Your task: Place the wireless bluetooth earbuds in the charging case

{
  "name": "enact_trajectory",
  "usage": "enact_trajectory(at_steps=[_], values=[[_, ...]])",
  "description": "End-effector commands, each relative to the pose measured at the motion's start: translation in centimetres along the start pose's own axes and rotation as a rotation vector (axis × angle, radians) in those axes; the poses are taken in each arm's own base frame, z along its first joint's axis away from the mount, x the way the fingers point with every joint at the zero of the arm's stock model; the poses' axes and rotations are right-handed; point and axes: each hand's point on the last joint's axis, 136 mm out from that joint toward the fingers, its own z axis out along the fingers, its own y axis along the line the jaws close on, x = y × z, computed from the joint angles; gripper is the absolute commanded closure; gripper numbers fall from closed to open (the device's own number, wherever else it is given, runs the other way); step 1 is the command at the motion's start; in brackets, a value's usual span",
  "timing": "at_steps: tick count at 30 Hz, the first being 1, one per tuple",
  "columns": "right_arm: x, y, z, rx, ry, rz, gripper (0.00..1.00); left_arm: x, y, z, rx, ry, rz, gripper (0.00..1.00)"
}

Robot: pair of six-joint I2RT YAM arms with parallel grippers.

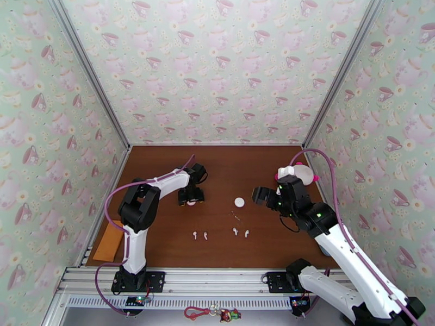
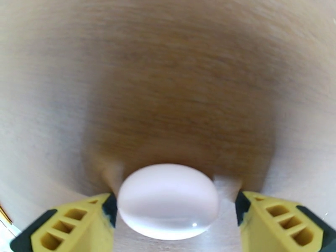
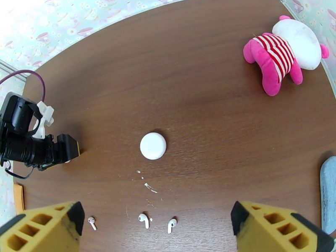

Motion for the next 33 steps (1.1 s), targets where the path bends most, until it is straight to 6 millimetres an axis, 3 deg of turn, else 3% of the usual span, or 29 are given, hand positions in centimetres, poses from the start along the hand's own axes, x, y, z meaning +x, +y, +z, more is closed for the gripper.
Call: enact_trajectory(at_steps=[1, 10, 17, 23, 33], values=[[0.1, 0.8, -0.2, -0.03, 0.011, -0.02, 0.01, -1.2, 0.6, -0.2, -0.009, -0.031, -0.068, 0.26], [0.2, 1.2, 0.0, -0.036, 0.02, -0.025, 0.01, -0.7, -0.3, 0.6, 0.027, -0.007, -0.061, 0.37], [0.3, 1.6, 0.0, -0.043, 0.024, -0.025, 0.01, 0.8, -0.5, 1.0, 0.023, 0.018, -0.03, 0.37], [0.4, 1.7, 0.0, -0.042, 0.027, -0.027, 0.01, 1.5, 0.3, 0.8, -0.004, 0.02, -0.047, 0.28], [0.7, 1.9, 0.3, -0.04, 0.037, -0.025, 0.01, 2.0, 0.4, 1.5, -0.023, 0.034, -0.053, 0.39]])
